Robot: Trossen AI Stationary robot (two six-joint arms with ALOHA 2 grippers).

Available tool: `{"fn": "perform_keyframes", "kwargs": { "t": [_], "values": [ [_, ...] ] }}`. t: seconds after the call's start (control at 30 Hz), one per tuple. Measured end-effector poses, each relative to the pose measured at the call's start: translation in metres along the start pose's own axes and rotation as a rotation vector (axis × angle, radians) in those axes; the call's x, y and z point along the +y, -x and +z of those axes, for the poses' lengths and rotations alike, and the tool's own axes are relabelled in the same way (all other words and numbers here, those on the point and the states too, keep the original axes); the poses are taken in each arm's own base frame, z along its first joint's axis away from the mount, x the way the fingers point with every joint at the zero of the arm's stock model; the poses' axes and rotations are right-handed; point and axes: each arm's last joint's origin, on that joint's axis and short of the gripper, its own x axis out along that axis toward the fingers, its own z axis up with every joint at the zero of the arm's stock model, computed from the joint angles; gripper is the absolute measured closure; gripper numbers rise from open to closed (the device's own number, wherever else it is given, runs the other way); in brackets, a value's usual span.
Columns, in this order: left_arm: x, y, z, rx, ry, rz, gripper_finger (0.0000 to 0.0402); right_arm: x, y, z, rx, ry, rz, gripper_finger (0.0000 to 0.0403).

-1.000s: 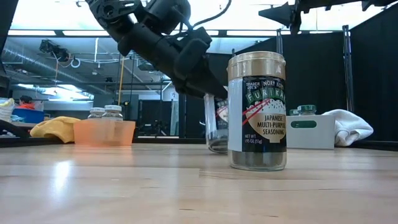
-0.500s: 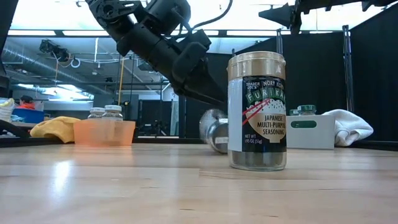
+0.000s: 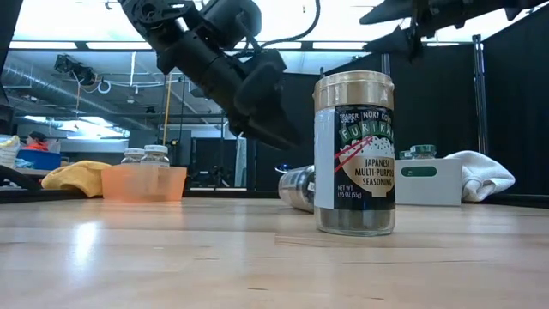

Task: Sort spices by type
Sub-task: Put the top gold seasoning bottle into the transparent bin

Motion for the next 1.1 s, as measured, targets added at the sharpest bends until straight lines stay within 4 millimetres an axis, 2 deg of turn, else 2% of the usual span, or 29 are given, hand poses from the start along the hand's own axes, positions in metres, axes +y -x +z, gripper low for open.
{"fn": "perform_keyframes", "kwargs": {
  "t": [0.13,0.2,0.3,0.4,0.5,0.63,0.83,1.0,1.1],
  "values": [
    [0.001,0.000,-0.005,0.050,-0.142,0.004,0.0096,-0.001,0.000,-0.002,0.022,-0.003,-0.008,0.0116],
    [0.002,0.000,-0.005,0.053,-0.130,-0.005,0.0096,-0.001,0.000,-0.002,0.019,-0.024,-0.014,0.0115],
    [0.009,-0.001,-0.005,0.063,0.040,0.003,0.0096,-0.004,-0.001,-0.009,0.074,-0.045,-0.081,0.0116],
    [0.019,-0.002,-0.005,0.078,0.278,0.013,0.0096,-0.009,-0.008,-0.026,0.211,-0.058,-0.171,0.0122],
    [0.026,-0.003,-0.007,0.115,0.432,-0.033,0.0096,-0.008,-0.017,-0.039,0.316,-0.046,-0.175,0.0127],
    [0.031,-0.004,-0.006,0.146,0.609,-0.093,0.0096,-0.006,-0.030,-0.049,0.359,-0.036,-0.178,0.0132],
    [0.037,-0.004,-0.006,0.197,0.825,-0.161,0.0096,-0.010,-0.049,-0.065,0.412,-0.125,-0.263,0.0135],
    [0.034,-0.004,-0.004,0.219,0.915,-0.233,0.0096,-0.012,-0.062,-0.083,0.501,-0.137,-0.281,0.0135],
    [0.034,-0.003,-0.007,0.257,0.958,-0.210,0.0096,-0.012,-0.068,-0.089,0.528,-0.143,-0.275,0.0135]
  ]
}}
